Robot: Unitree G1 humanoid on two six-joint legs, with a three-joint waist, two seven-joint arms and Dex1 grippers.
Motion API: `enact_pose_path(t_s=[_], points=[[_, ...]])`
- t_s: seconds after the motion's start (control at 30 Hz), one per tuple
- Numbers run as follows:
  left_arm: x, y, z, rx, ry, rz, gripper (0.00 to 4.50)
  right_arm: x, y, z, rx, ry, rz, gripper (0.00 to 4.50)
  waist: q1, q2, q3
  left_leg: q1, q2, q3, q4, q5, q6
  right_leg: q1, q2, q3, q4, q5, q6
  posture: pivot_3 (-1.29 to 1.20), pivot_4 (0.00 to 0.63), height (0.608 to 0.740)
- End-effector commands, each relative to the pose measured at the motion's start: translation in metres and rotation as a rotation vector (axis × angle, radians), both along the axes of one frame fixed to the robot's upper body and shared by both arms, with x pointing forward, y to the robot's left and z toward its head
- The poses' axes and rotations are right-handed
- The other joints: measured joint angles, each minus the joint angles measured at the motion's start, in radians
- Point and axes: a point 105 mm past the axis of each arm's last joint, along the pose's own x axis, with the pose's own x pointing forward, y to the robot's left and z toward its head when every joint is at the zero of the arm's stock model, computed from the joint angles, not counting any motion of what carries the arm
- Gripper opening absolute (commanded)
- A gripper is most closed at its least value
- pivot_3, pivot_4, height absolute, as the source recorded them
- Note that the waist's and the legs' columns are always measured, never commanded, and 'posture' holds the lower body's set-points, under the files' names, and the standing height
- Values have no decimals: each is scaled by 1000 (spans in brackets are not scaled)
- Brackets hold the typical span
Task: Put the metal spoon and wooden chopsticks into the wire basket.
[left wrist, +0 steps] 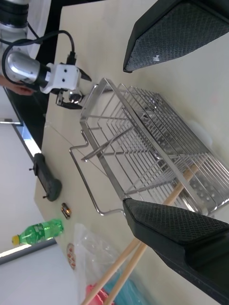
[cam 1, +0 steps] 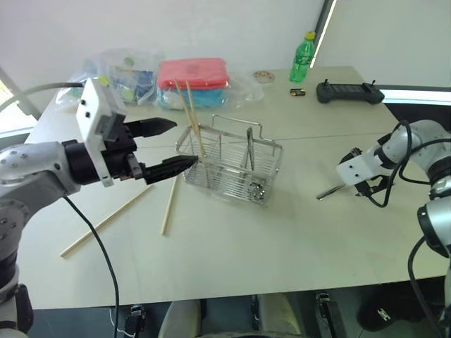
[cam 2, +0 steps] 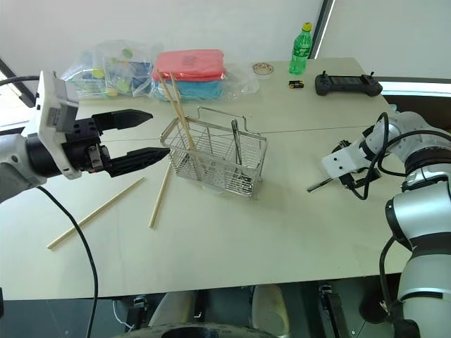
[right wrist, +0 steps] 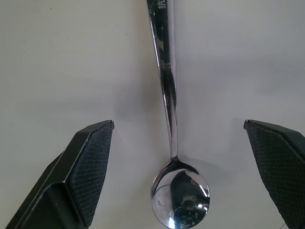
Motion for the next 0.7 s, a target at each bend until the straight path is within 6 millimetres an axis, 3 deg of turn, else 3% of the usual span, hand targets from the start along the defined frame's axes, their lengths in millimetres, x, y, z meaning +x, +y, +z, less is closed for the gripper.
enact_pose_path(t_s=[0.03, 0.07, 0.17, 0.2, 0.37, 0.43, 0.7], points=[[-5, 1, 11, 0, -45, 1, 4446, 5, 1, 10, -6, -42, 4, 4500, 0, 0, 0, 0, 0, 0, 0, 0, 0, 0, 0, 0, 0, 0, 0, 0, 150, 692], [-5, 0, 10, 2, -43, -3, 4446, 6, 1, 10, -5, -46, 2, 4500, 0, 0, 0, 0, 0, 0, 0, 0, 0, 0, 0, 0, 0, 0, 0, 0, 150, 692], [-7, -1, 10, 13, -38, -19, 4500, 7, 1, 10, 1, -54, -4, 3670, 0, 0, 0, 0, 0, 0, 0, 0, 0, 0, 0, 0, 0, 0, 0, 0, 150, 692], [-8, -1, 10, 15, -38, -22, 4500, 7, 1, 10, 4, -56, -7, 3670, 0, 0, 0, 0, 0, 0, 0, 0, 0, 0, 0, 0, 0, 0, 0, 0, 150, 692], [-7, -1, 12, 16, -44, -24, 4500, 9, 2, 8, 17, -73, -20, 1691, 0, 0, 0, 0, 0, 0, 0, 0, 0, 0, 0, 0, 0, 0, 0, 0, 150, 692], [-7, -1, 13, 15, -47, -24, 4500, 10, 2, 9, 19, -80, -26, 655, 0, 0, 0, 0, 0, 0, 0, 0, 0, 0, 0, 0, 0, 0, 0, 0, 150, 692], [-6, 0, 17, 17, -61, -20, 4500, 7, 2, 4, 7, -48, -23, 655, 0, 0, 0, 0, 0, 0, 0, 0, 0, 0, 0, 0, 0, 0, 0, 0, 150, 692]])
